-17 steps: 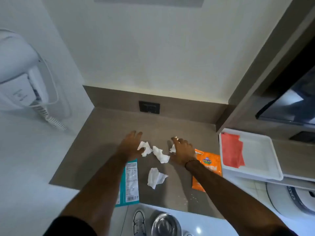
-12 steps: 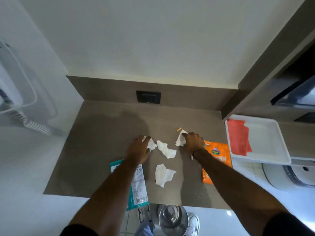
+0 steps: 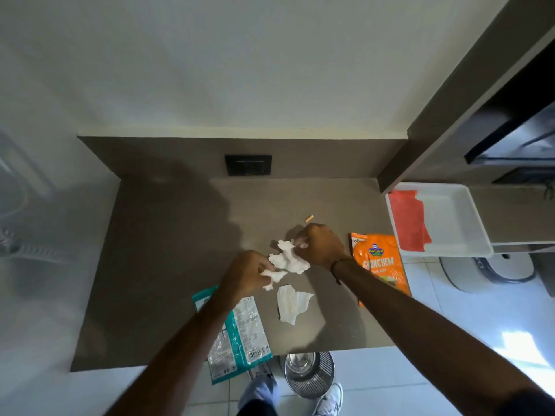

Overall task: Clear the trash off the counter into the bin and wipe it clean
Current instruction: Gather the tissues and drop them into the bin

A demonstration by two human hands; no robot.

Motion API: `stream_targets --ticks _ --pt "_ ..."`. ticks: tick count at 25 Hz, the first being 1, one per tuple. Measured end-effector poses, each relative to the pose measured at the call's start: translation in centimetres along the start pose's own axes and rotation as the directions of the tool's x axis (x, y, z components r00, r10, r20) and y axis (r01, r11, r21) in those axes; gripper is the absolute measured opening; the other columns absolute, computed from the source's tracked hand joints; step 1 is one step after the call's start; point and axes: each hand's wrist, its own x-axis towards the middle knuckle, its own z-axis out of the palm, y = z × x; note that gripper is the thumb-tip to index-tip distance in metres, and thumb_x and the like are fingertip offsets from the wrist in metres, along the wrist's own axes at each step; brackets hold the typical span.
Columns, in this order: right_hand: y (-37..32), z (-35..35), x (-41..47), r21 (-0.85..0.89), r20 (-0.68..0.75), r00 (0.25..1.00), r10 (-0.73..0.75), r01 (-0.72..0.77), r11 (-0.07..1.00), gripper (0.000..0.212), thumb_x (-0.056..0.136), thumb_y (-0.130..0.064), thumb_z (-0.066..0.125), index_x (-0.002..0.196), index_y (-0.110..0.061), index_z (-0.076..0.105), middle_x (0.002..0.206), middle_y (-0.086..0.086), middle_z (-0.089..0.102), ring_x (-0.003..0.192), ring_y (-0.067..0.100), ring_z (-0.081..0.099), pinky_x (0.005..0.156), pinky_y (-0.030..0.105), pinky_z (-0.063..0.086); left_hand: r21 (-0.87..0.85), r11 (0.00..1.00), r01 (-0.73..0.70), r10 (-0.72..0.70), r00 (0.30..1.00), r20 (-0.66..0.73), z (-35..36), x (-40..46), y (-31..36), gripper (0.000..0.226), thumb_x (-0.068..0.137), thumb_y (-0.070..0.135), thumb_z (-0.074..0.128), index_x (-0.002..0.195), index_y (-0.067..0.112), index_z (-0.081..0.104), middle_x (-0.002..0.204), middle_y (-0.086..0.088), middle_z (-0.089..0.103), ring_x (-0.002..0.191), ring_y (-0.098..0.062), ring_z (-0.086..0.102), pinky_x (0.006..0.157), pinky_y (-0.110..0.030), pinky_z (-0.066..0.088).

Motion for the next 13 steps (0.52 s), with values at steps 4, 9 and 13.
stream_targets --ticks 4,9,13 --pt "-0.7 1.9 0.3 -0.178 0.230 0.972 -0.039 0.082 0.981 0.024 0.067 -0.017 0.079 0.091 -0.020 0.077 0.107 0.004 0.074 0.099 0.027 0.069 0.080 0.033 0.054 -0.088 0.996 0.023 -0.024 1.000 -0.009 3.8 -1.7 1.4 0.032 0.073 0.020 0.090 0.103 0.010 0.085 0.107 -0.004 0.085 0.087 -0.010 0.071 0.083 -0.021 0.054" --pt "1.2 3.7 -0.3 -0.110 0.203 0.976 -0.078 0.102 0.989 0.022 0.069 -0.013 0.074 0.090 -0.017 0.071 0.103 0.003 0.075 0.098 0.029 0.068 0.074 0.028 0.049 0.069 0.996 0.059 -0.050 0.991 -0.124 8.7 -2.4 3.6 0.051 0.067 0.037 0.091 0.113 0.018 0.077 0.120 -0.003 0.075 0.112 -0.022 0.065 0.099 -0.035 0.054" --pt "3.9 2.4 -2.8 0.065 0.121 0.992 -0.021 0.013 0.998 0.031 0.066 -0.019 0.079 0.095 -0.020 0.069 0.102 0.005 0.075 0.097 0.029 0.068 0.084 0.036 0.056 0.147 0.985 0.095 -0.060 0.973 -0.221 10.1 -2.6 4.9 0.031 0.088 0.017 0.073 0.119 0.018 0.075 0.123 -0.006 0.077 0.113 -0.022 0.069 0.101 -0.032 0.054"
